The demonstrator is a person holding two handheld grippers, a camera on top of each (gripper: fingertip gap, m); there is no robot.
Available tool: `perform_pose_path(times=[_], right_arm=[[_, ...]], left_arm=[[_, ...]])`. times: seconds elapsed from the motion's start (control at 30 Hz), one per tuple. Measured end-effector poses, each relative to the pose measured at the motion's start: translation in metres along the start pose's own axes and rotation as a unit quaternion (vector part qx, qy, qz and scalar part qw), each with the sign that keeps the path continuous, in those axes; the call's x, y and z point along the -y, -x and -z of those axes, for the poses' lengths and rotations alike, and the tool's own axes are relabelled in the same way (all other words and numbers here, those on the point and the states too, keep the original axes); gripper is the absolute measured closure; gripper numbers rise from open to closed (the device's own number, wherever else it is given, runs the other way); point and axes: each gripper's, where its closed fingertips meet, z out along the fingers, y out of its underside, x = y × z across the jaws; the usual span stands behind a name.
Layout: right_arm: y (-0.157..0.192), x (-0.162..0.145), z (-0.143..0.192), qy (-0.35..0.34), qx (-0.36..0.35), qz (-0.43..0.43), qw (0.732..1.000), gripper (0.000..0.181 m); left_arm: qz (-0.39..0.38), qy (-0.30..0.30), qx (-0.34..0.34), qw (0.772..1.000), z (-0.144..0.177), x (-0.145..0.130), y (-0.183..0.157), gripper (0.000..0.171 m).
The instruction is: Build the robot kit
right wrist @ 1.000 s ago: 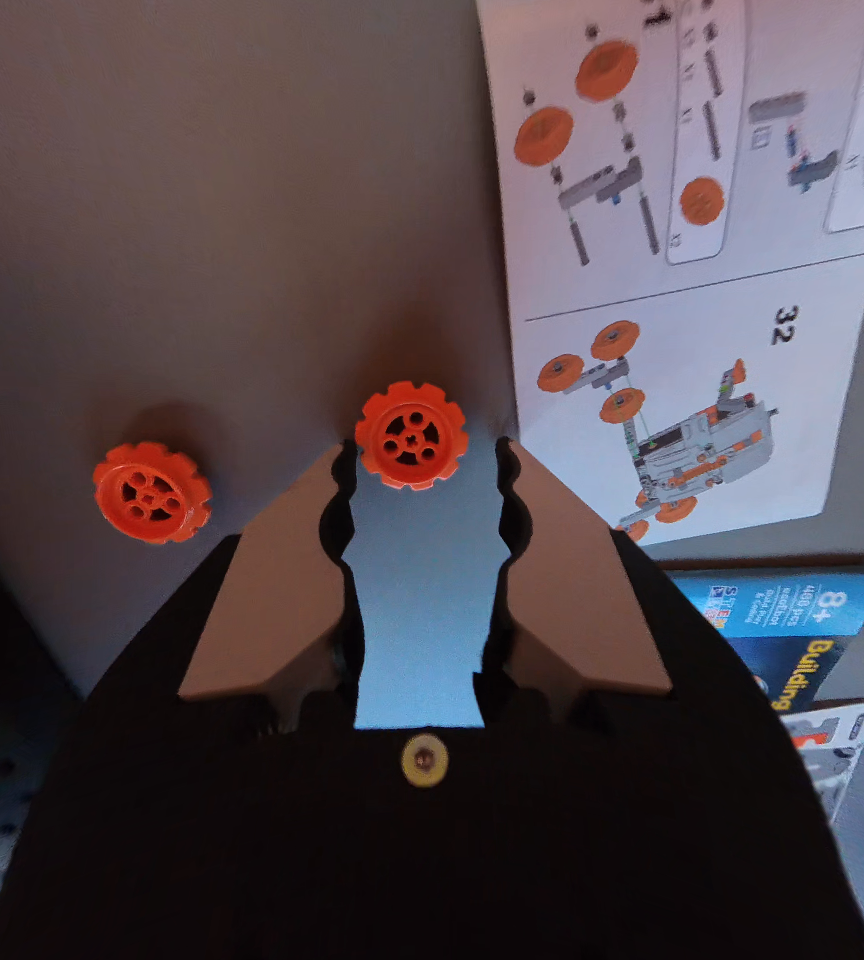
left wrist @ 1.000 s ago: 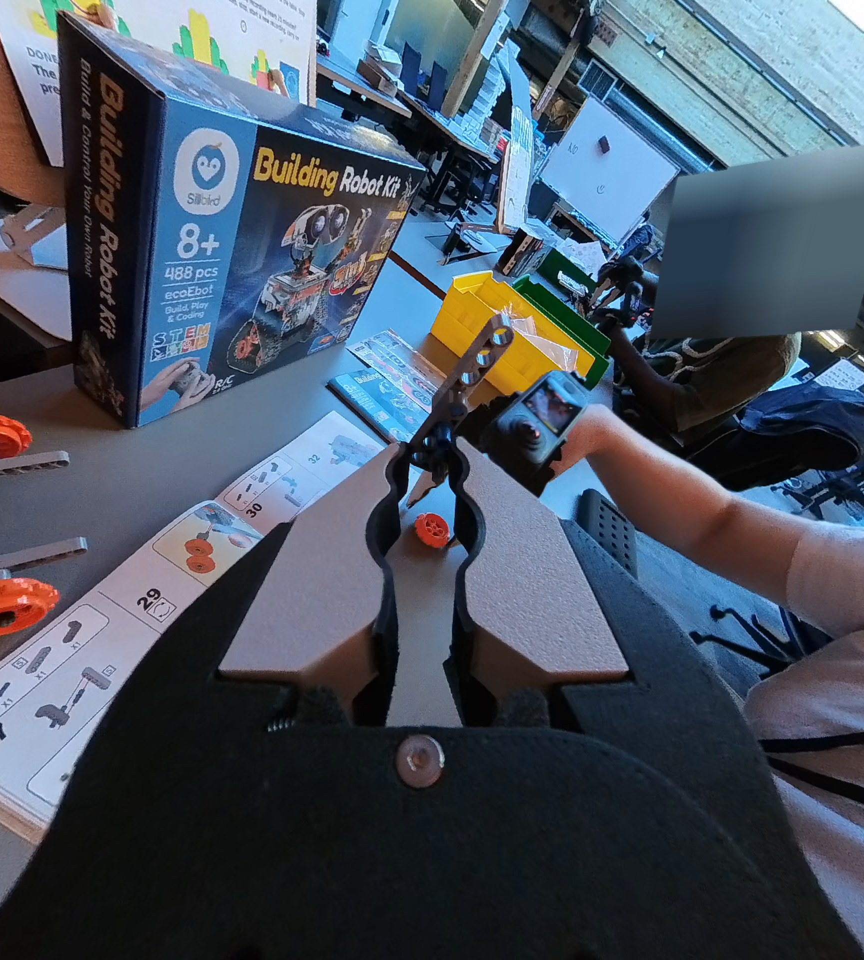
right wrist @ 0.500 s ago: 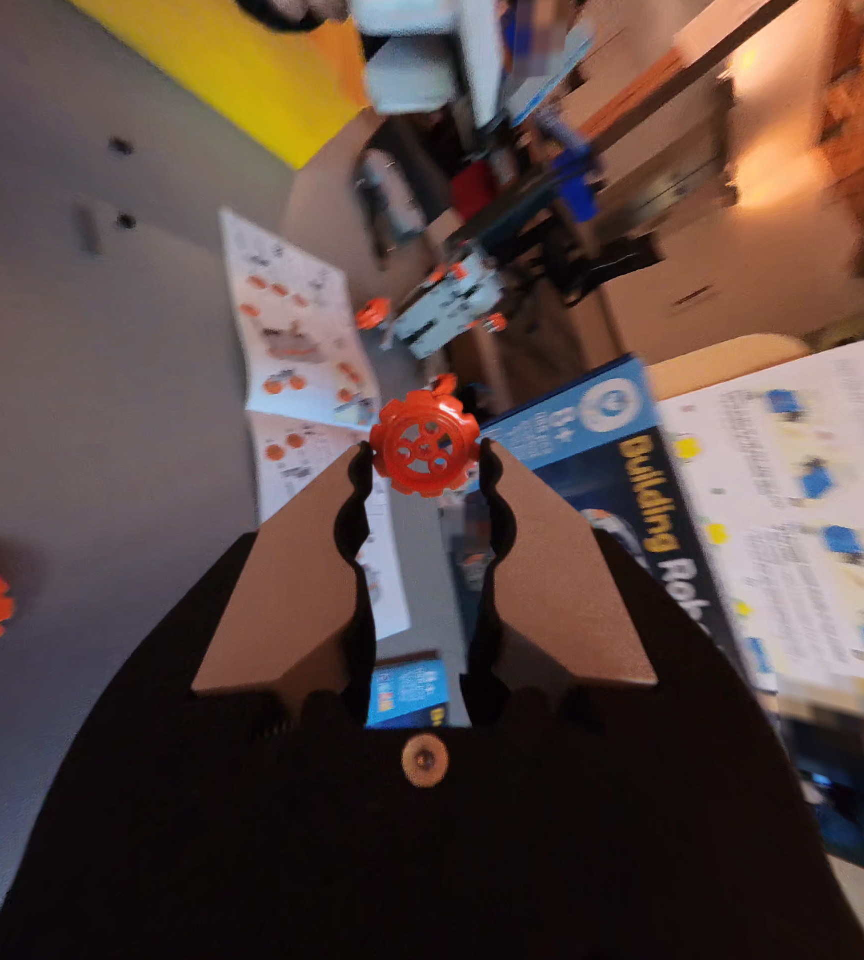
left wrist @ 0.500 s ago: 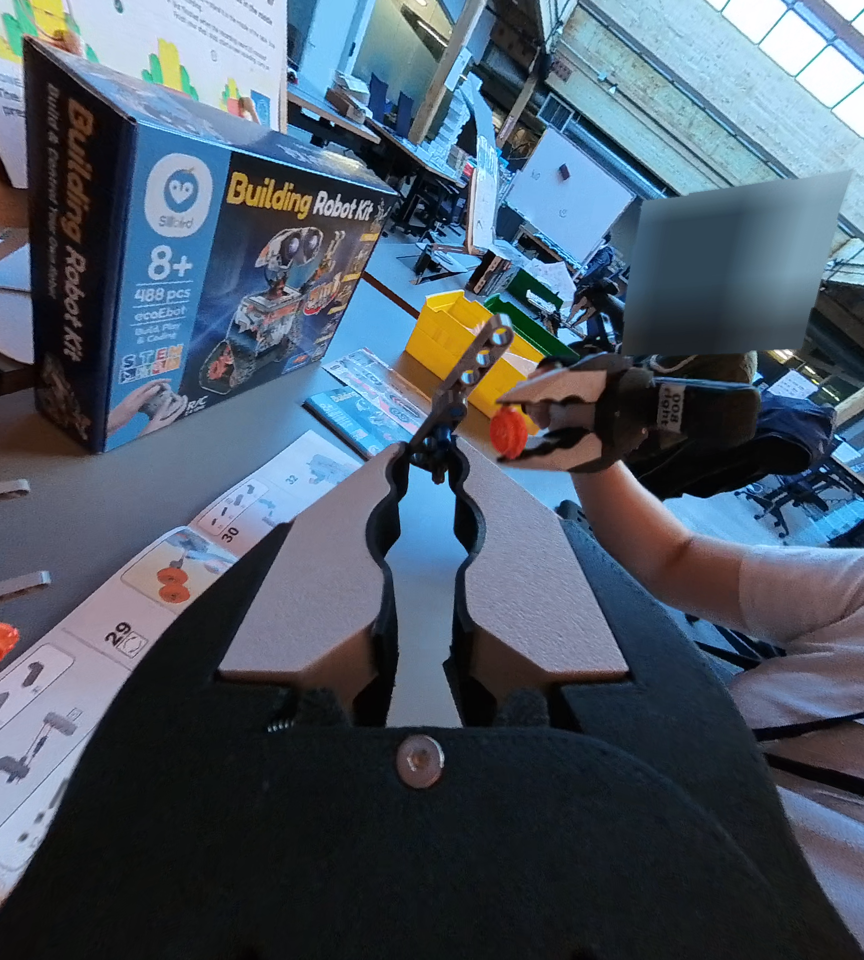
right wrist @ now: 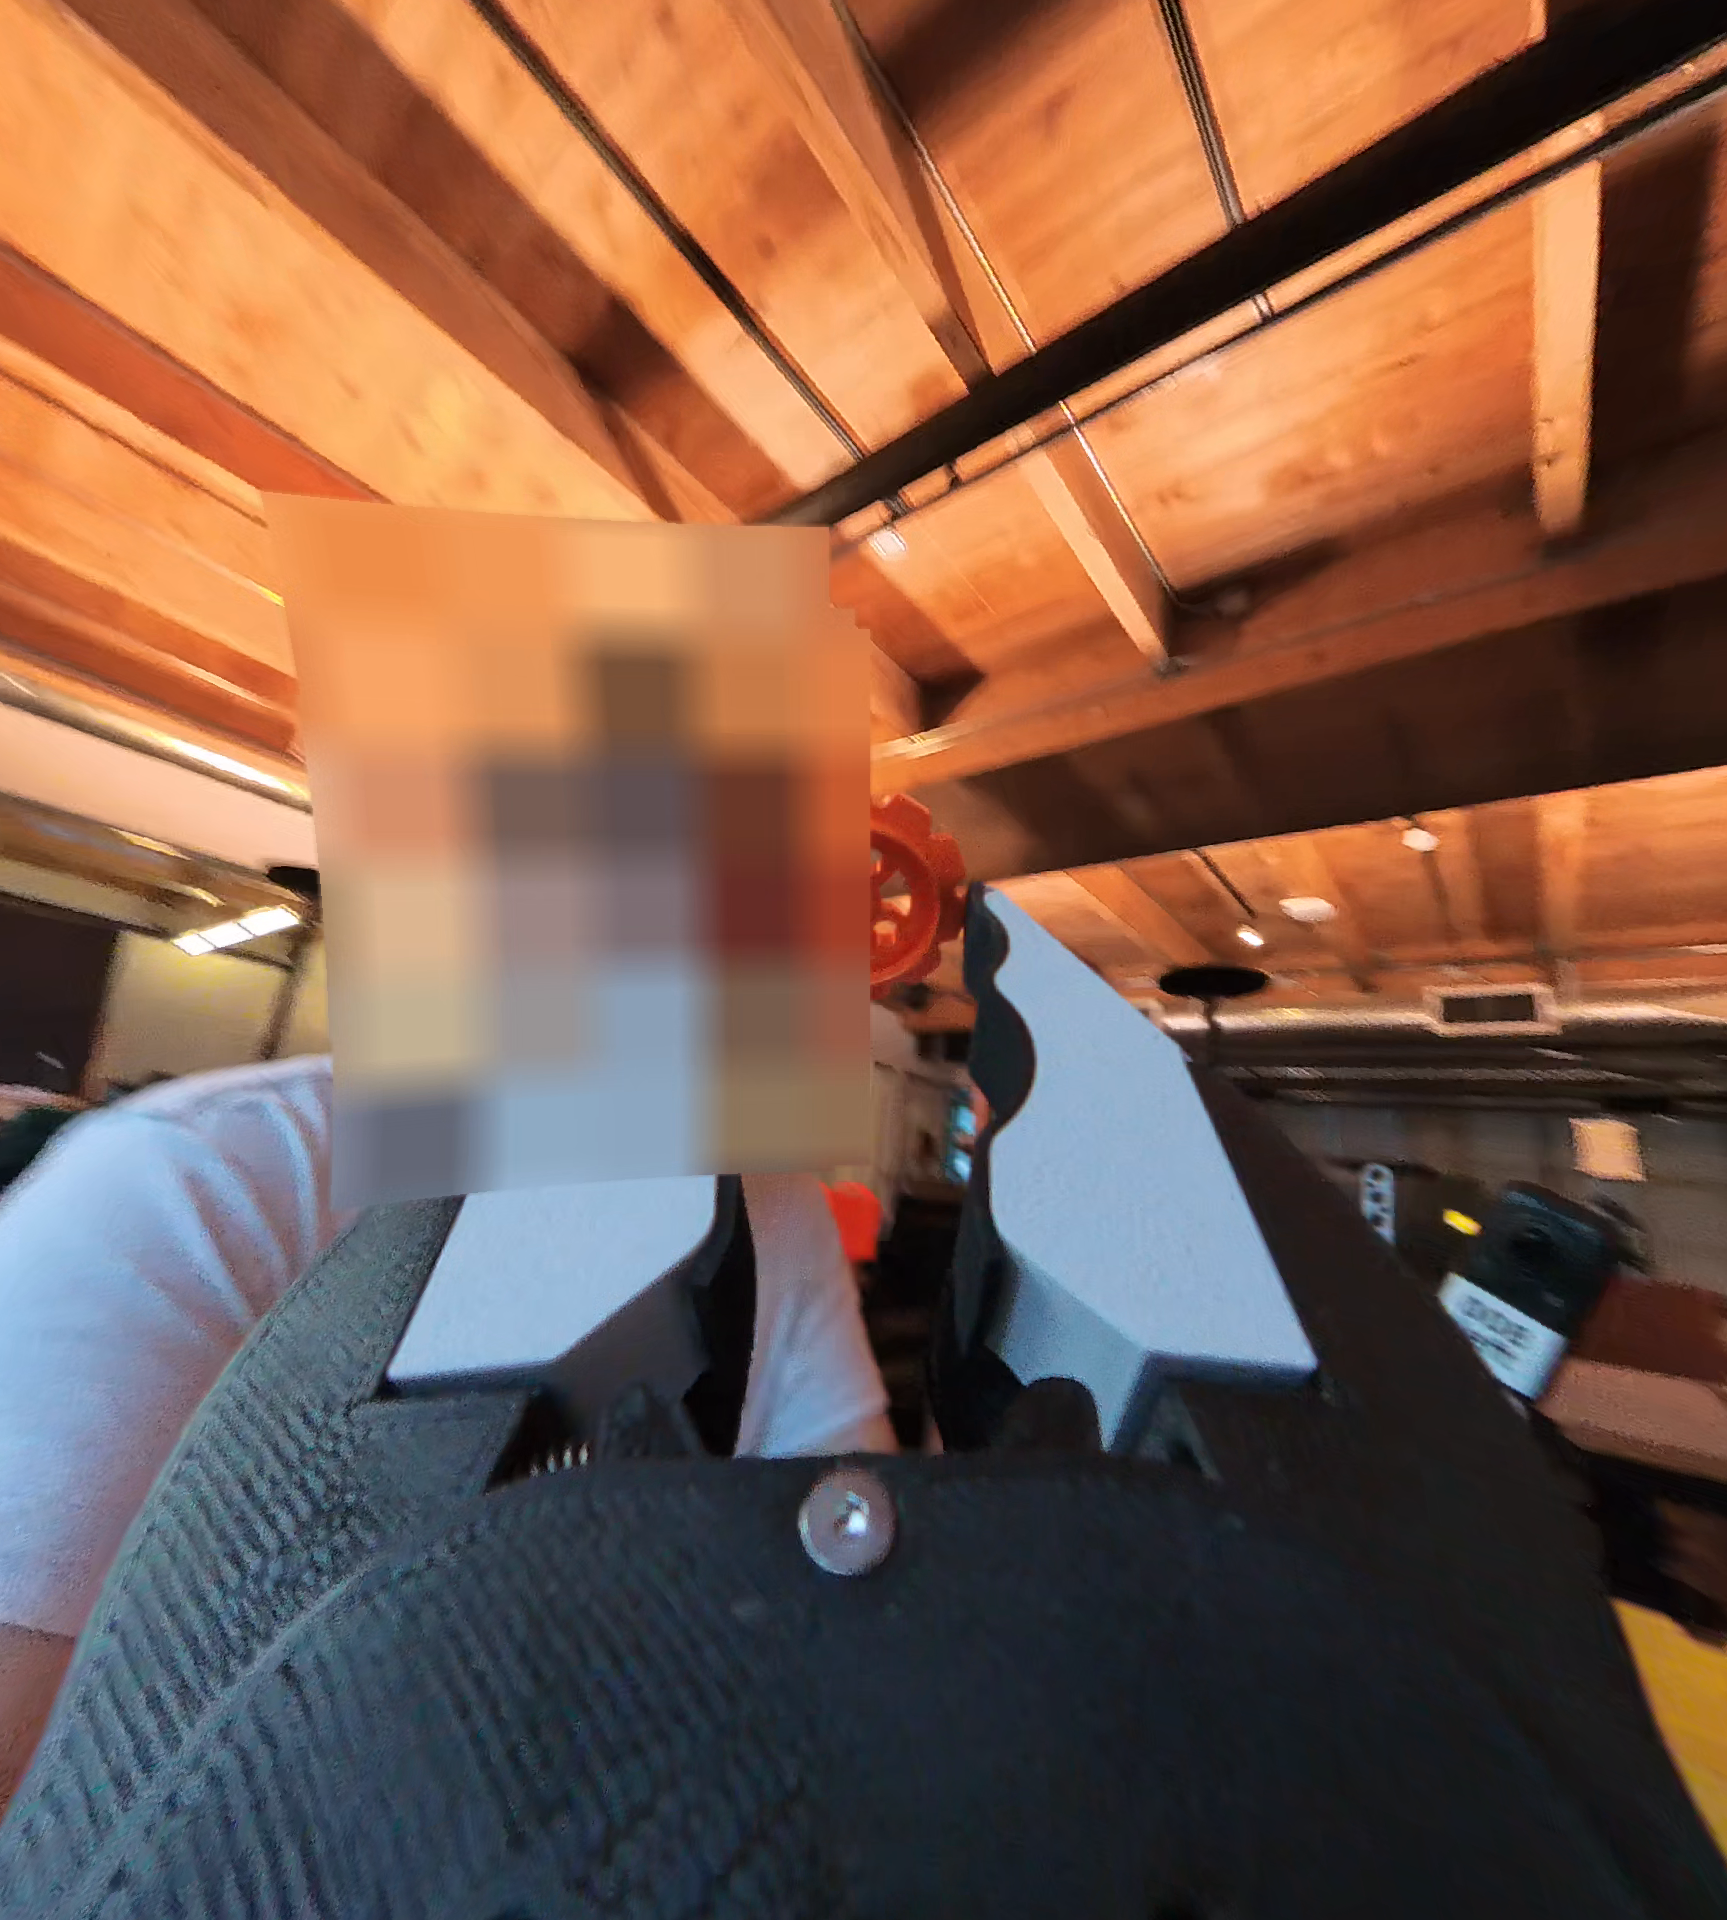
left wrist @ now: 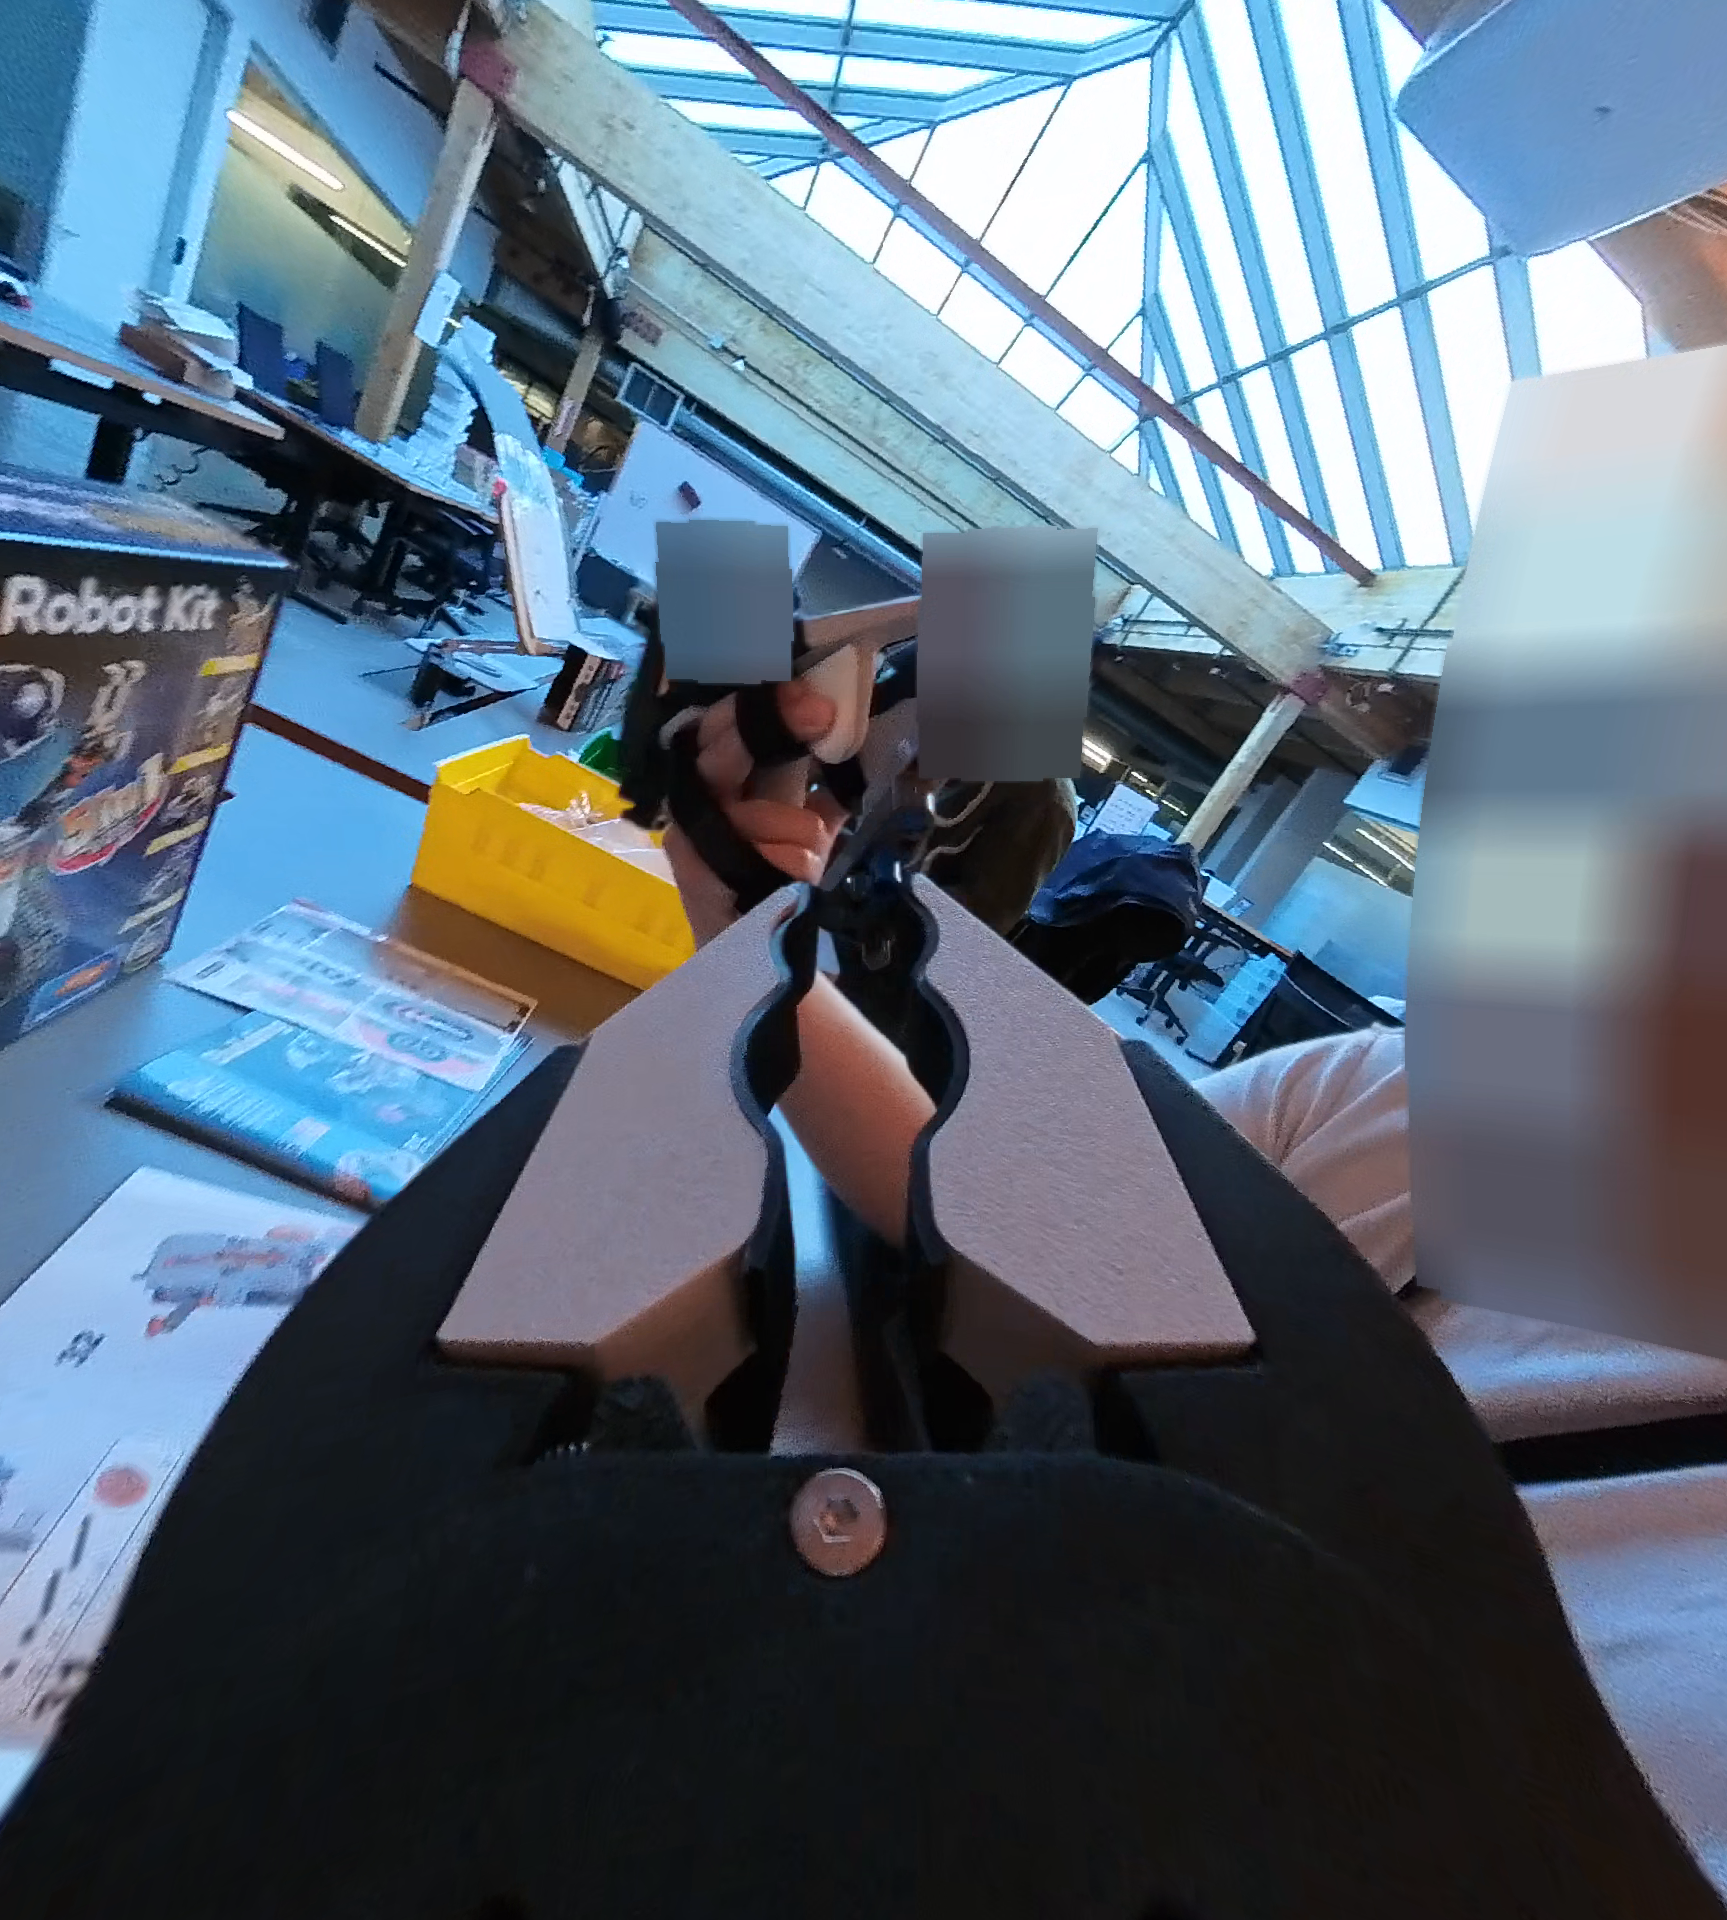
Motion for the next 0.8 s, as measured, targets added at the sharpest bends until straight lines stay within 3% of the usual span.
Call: perform_pose_path(times=[0.03, 0.2, 0.47, 0.53, 0.6, 0.7, 0.8], right_arm=[[0.003, 0.005, 0.004, -0.018, 0.010, -0.011, 1.000, 0.143], [0.010, 0.007, 0.017, -0.040, 0.029, -0.028, 0.998, 0.141], [0.025, 0.001, 0.007, -0.004, 0.050, -0.023, 0.998, 0.143], [0.016, -0.005, 0.005, 0.023, 0.014, -0.028, 0.999, 0.143], [-0.010, -0.018, 0.005, 0.084, -0.092, 0.005, 0.992, 0.142], [-0.047, -0.034, 0.017, 0.219, -0.276, 0.133, 0.926, 0.142], [-0.065, -0.039, 0.041, 0.353, -0.387, 0.267, 0.809, 0.141]], left_arm=[[-0.001, -0.001, -0.007, 1.000, -0.006, 0.000, -0.002, 0.161], [0.009, 0.006, -0.030, 0.999, -0.028, -0.005, -0.007, 0.161], [0.003, 0.024, -0.032, 0.999, -0.039, -0.012, -0.012, 0.161], [0.002, 0.022, -0.027, 0.999, -0.036, -0.010, -0.012, 0.161], [-0.004, 0.022, -0.015, 1.000, -0.028, -0.008, -0.012, 0.161], [-0.035, 0.032, 0.052, 0.998, 0.000, -0.003, -0.005, 0.160], [-0.057, 0.045, 0.137, 0.988, 0.039, -0.003, 0.004, 0.160]])
